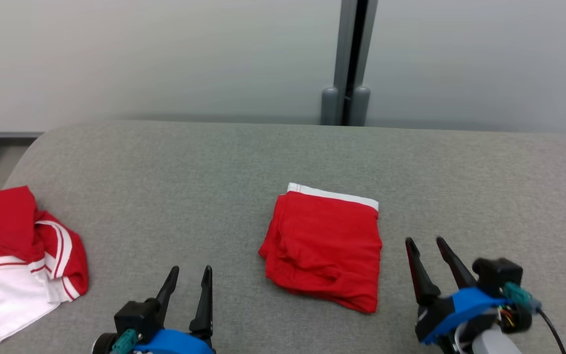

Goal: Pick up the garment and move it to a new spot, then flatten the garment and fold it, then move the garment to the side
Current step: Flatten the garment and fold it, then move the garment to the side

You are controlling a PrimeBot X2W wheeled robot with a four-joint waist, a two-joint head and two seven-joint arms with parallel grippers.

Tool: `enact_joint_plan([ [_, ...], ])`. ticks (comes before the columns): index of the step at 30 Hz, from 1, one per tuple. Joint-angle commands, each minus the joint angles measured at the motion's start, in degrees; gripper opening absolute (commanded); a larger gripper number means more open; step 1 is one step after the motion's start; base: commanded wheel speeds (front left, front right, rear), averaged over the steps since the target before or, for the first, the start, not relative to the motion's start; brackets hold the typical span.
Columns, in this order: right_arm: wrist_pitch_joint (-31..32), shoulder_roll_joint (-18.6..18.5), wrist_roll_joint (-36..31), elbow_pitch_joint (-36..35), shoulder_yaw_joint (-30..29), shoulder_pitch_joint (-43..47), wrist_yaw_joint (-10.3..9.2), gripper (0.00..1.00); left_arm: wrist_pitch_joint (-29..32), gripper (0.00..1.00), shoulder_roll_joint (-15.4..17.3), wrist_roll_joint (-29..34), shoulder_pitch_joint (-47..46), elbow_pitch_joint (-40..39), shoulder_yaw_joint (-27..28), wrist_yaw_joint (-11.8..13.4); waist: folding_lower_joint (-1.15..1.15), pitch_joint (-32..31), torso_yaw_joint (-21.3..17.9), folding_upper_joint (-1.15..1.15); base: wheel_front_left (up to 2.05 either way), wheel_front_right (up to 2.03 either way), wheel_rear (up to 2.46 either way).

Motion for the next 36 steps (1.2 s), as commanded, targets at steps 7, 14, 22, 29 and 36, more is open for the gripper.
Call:
enact_joint_plan([
  [7,-0.2,-0.1,-4.1,-2.1,-4.5,7.2,0.02,1.00,-0.2,1.00,0.0,4.4,4.1,-2.1,0.8,1.0,0.00,-1.7,-2.7,0.00,0.00,0.00,0.00],
  [14,-0.2,-0.1,-2.8,-2.5,-4.2,10.3,0.02,1.00,-0.2,1.00,0.0,4.9,6.9,-3.4,-0.1,2.1,0.00,-2.4,-3.4,0.00,0.00,0.00,0.00],
  [22,-0.2,-0.1,-4.1,-1.0,-2.9,7.6,0.02,1.00,-0.2,1.00,0.0,5.4,4.6,-3.8,-1.6,1.6,0.00,-1.2,-1.3,0.00,0.00,0.00,0.00],
  [29,-0.2,-0.1,-3.2,5.1,-0.7,-1.7,0.02,1.00,-0.2,1.00,0.0,3.1,2.5,-3.8,-3.6,1.3,0.00,4.3,3.0,0.00,0.00,0.00,0.00],
  [36,2.7,-0.1,-4.4,18.6,-0.2,-11.2,0.02,0.89,-0.2,1.00,0.0,3.0,0.5,-3.6,-3.7,0.8,0.00,7.7,7.1,0.00,0.00,0.00,0.00],
])
